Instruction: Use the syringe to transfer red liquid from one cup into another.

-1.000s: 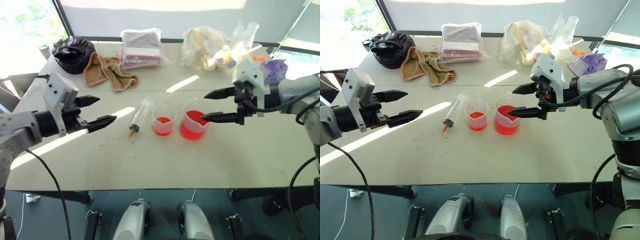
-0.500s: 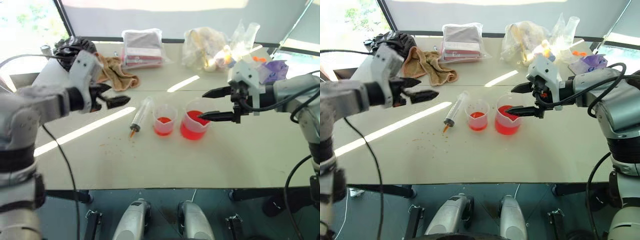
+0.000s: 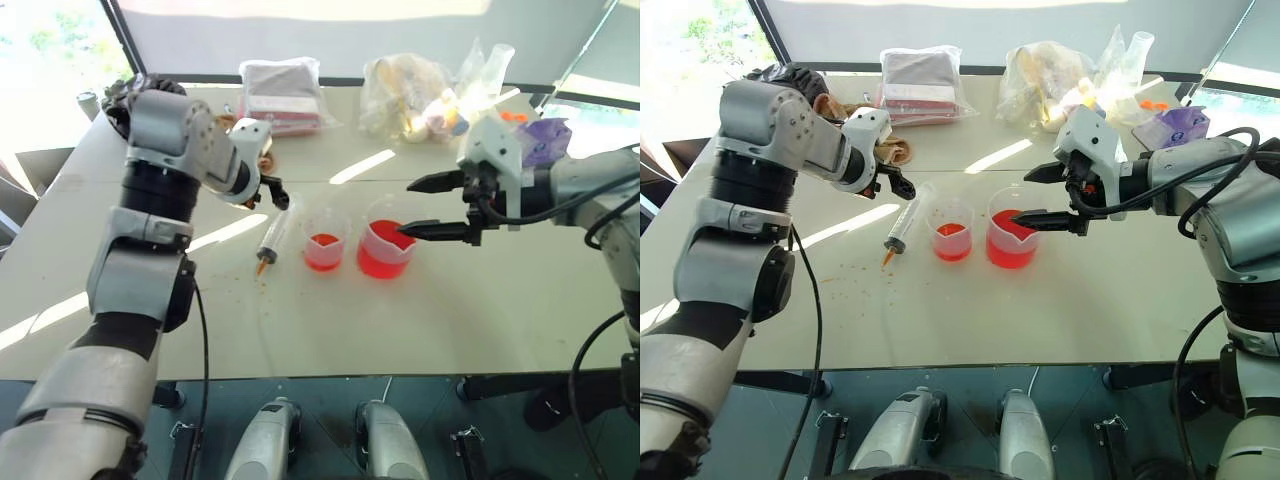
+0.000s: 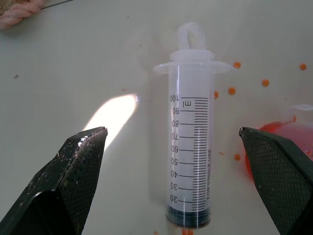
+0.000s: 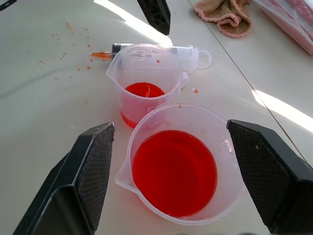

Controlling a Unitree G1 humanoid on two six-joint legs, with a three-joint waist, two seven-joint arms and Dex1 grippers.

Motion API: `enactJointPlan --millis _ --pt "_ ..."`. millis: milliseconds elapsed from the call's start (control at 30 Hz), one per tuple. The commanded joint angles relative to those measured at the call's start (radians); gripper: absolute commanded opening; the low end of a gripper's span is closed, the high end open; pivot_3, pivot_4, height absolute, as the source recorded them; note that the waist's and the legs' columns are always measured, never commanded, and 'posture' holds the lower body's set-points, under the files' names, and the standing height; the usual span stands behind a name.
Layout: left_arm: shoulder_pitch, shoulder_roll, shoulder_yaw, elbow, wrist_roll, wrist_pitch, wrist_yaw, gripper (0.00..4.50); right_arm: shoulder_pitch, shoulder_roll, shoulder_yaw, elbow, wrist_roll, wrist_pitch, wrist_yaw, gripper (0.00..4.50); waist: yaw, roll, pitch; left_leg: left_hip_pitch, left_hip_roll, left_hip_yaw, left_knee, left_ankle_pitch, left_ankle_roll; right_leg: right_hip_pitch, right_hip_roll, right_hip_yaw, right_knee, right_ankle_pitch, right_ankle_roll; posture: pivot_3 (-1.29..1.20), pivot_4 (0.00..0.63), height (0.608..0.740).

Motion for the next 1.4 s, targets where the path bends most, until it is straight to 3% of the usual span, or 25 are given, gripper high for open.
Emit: enactJointPlan --millis 33,200,567,967,1067,1267,1300,1400 --pt "-0.057 -0.032 -0.014 0.066 0.068 -0.027 0.008 4.48 -0.003 -0.017 -0.045 -0.042 0.014 0.008 -0.012 3.84 0.001 0.0 0.0 0.0 0.0 0.0 0.0 0.0 0.0 0.0 0.0 0.0 0.0 0.0 0.0 0.0 0.15 0.74" --pt "-0.077 -0.099 -0.054 0.185 0.145 -0.087 0.007 4.48 0.001 -0.022 -0.05 -0.045 0.018 0.009 -0.019 3.84 0.003 0.0 0.0 0.0 0.0 0.0 0.0 0.0 0.0 0.0 -0.001 0.0 0.0 0.0 0.0 0.0 0.15 0.74" --pt "-0.132 -0.215 0.051 0.517 0.245 -0.359 0.06 4.48 -0.002 -0.03 -0.053 -0.049 0.021 0.019 -0.03 3.84 0.003 0.0 0.0 -0.001 -0.001 0.001 0.0 0.0 0.0 -0.001 -0.002 0.0 0.0 0.0 0.0 0.0 0.15 0.74" --pt "-0.133 -0.266 0.131 0.647 0.292 -0.475 0.129 4.48 0.012 -0.041 -0.065 -0.058 0.026 0.019 -0.04 3.84 0.004 0.0 0.0 -0.001 -0.001 0.001 0.0 0.0 0.0 0.0 -0.003 0.0 0.0 0.0 0.0 0.0 0.15 0.74" --pt "-0.131 -0.265 0.157 0.65 0.297 -0.487 0.158 3.75 0.015 -0.041 -0.067 -0.058 0.024 0.017 -0.042 3.84 0.004 0.0 0.0 -0.001 -0.001 0.001 0.001 0.0 0.0 0.0 -0.003 -0.001 0.001 0.0 0.0 0.0 0.15 0.74" --pt "-0.13 -0.258 0.191 0.654 0.294 -0.47 0.169 1.71 0.009 -0.032 -0.062 -0.045 0.019 0.007 -0.045 3.84 0.002 0.0 0.0 -0.001 -0.001 0.001 0.001 0.0 0.0 -0.001 -0.003 -0.001 0.001 0.0 0.0 0.0 0.15 0.74" --pt "-0.129 -0.253 0.203 0.654 0.29 -0.467 0.184 1.51 0.008 -0.03 -0.06 -0.043 0.017 0.005 -0.046 3.84 0.002 0.0 0.0 -0.001 -0.001 0.001 0.001 0.0 0.0 -0.001 -0.003 -0.001 0.001 0.0 0.0 0.0 0.15 0.74" --pt "-0.132 -0.228 0.241 0.642 0.282 -0.451 0.221 1.48 0.004 -0.026 -0.057 -0.04 0.016 0.003 -0.047 3.84 0.001 0.0 0.0 -0.001 -0.001 0.001 0.001 0.0 0.0 -0.001 -0.003 -0.001 0.001 0.0 0.0 0.0 0.15 0.74"
